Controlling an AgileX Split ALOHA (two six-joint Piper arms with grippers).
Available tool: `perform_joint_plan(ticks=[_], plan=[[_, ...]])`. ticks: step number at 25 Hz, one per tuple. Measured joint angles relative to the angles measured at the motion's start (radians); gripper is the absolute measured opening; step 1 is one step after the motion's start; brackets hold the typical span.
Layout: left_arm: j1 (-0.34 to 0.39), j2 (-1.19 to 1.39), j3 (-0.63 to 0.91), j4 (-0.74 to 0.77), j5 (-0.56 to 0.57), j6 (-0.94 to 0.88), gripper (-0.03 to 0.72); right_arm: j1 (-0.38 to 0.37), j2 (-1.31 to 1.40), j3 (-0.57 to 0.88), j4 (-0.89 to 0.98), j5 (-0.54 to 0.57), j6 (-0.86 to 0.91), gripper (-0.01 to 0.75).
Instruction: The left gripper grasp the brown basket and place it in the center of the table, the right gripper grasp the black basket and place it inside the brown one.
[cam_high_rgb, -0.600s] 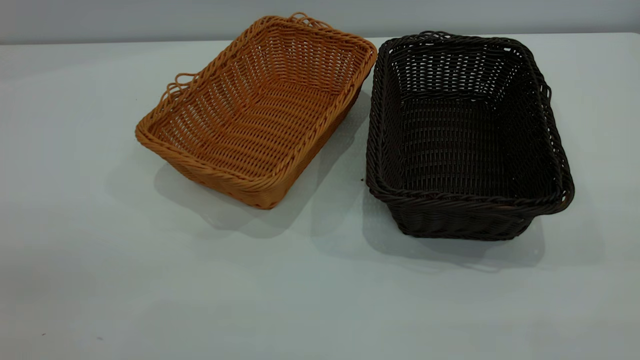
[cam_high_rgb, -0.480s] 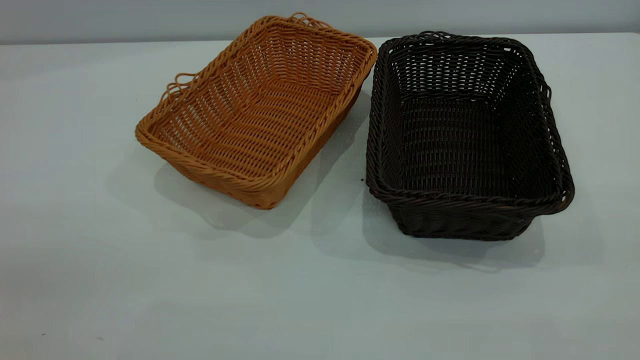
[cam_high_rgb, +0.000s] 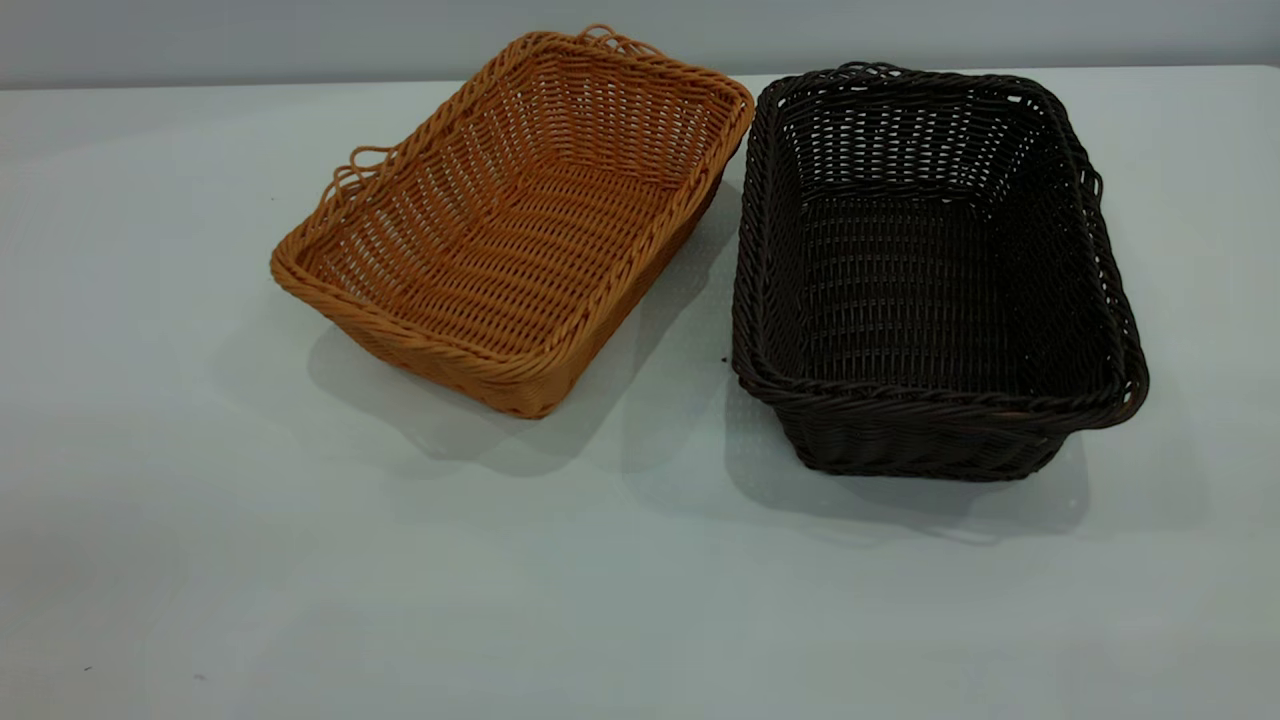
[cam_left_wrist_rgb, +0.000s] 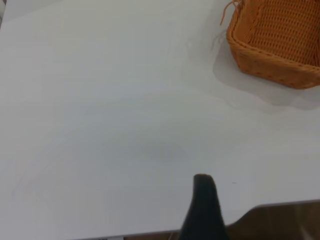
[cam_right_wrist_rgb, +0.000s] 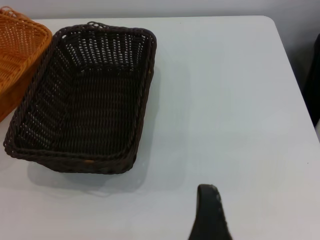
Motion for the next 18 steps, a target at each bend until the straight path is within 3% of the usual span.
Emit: perform_joint_plan(ticks=[18], plan=[[-0.003,0.036,-0.029,0.001,-0.04,0.0,0.534,0.0,0.0,0.0,0.0,-0.001,0.0,0.446]])
